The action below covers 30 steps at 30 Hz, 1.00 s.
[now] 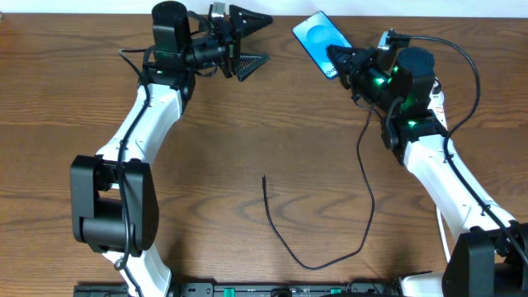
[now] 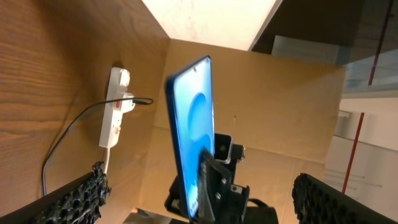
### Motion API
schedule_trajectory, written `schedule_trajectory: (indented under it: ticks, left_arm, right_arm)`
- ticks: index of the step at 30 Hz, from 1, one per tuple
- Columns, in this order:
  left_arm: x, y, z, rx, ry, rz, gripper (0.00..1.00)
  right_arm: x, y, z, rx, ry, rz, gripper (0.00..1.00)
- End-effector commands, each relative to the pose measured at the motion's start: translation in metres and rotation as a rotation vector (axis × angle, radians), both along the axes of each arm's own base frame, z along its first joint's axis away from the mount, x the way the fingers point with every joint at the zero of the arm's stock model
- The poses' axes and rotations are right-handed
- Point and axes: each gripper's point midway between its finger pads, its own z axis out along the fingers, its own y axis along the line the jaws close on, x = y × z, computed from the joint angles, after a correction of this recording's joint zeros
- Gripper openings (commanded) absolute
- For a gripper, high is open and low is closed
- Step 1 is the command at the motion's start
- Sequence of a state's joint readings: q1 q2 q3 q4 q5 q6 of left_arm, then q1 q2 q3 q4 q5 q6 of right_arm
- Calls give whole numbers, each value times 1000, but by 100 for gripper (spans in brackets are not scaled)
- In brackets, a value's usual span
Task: Plug charger to phone and switch on socket
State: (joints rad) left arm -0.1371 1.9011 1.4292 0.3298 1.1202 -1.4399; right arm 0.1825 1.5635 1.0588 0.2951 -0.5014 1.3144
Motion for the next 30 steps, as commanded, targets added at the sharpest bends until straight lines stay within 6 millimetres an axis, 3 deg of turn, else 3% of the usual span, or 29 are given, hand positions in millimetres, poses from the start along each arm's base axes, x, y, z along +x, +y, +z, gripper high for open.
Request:
schedule_trajectory:
  ticks: [1,8,16,30]
  left_arm:
    - [1,5,24,-2,-71,12,96]
    - [7,7,23,5,-72,46,96]
    - [11,9,22,11,-72,76,96]
    - [22,15,21,25,-73,144,96]
  right_arm:
    - [-9,21,15,119,43,46,1]
    - [-19,51,28,216,70,89,1]
    - [-31,76,28,317,173,103,1]
    - [-40,97,28,340,199,98,1]
